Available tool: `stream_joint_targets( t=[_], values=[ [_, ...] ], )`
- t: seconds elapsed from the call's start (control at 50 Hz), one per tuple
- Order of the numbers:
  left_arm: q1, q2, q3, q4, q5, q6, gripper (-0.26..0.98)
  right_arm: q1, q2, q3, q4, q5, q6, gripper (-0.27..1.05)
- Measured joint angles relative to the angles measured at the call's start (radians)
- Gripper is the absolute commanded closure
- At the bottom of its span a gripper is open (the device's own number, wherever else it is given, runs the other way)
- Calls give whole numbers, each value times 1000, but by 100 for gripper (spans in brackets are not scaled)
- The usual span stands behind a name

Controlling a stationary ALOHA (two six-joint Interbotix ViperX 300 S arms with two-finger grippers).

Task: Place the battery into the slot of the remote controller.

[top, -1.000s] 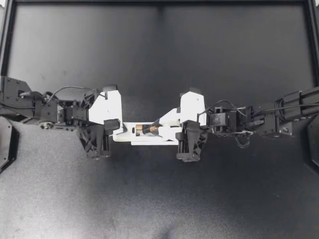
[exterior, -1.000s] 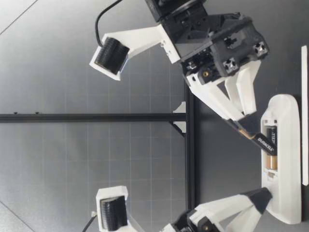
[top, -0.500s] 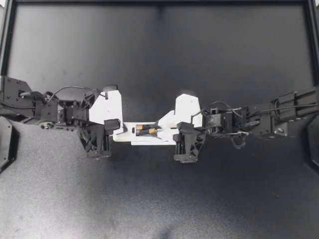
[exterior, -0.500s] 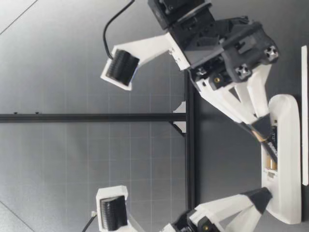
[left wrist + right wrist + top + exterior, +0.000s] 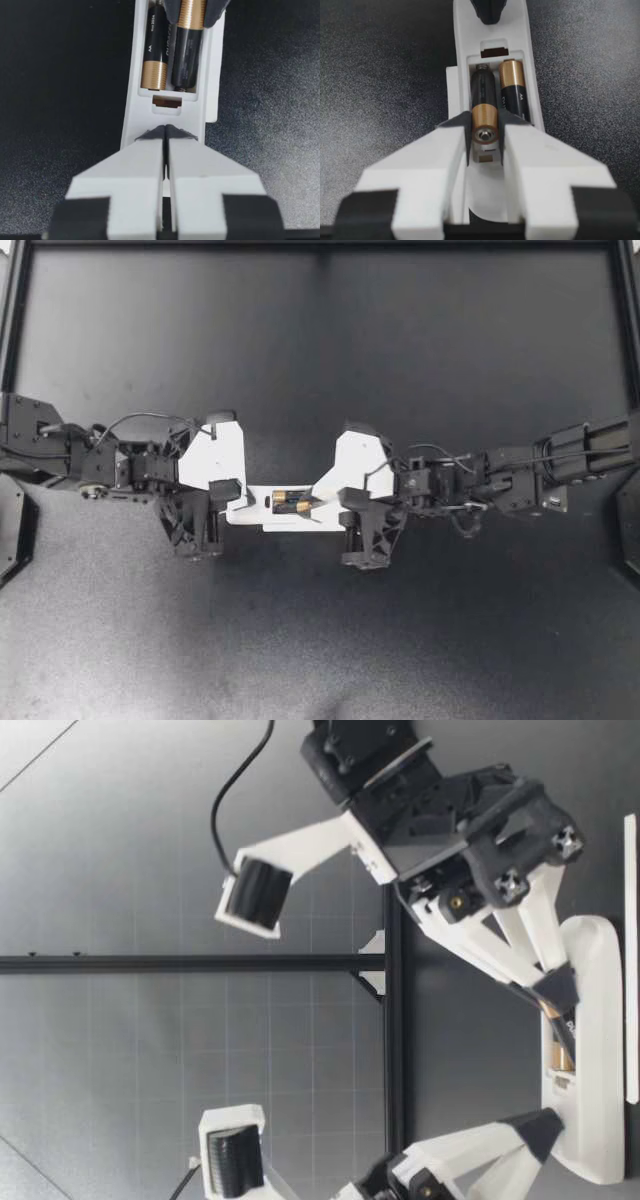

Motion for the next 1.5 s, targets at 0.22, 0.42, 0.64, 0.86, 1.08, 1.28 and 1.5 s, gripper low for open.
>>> stream_joint_targets(
  t=[0.22, 0.42, 0.64, 0.86, 1.08, 1.28, 1.5],
  values=[
    [0, -5, 5, 0, 2, -2, 90, -2, -5, -28, 2, 71, 0, 47],
    [0, -5, 6, 0, 2, -2, 90, 3, -12, -37, 0, 95, 2, 35],
    [0, -6, 8, 0, 2, -3, 90, 8, -74, -34, 23, 86, 75, 35],
    [0, -6, 8, -2, 2, -5, 90, 9, -132, 32, 100, 21, 420, 43],
    [0, -6, 8, -2, 2, -8, 90, 9, -150, 87, 101, -18, 890, 68],
    [0, -6, 8, -3, 2, -9, 90, 9, -152, 98, 89, 0, 1132, 86],
    [0, -8, 9, -6, 2, -9, 90, 9, -146, 94, 89, 52, 1223, 91]
  ],
)
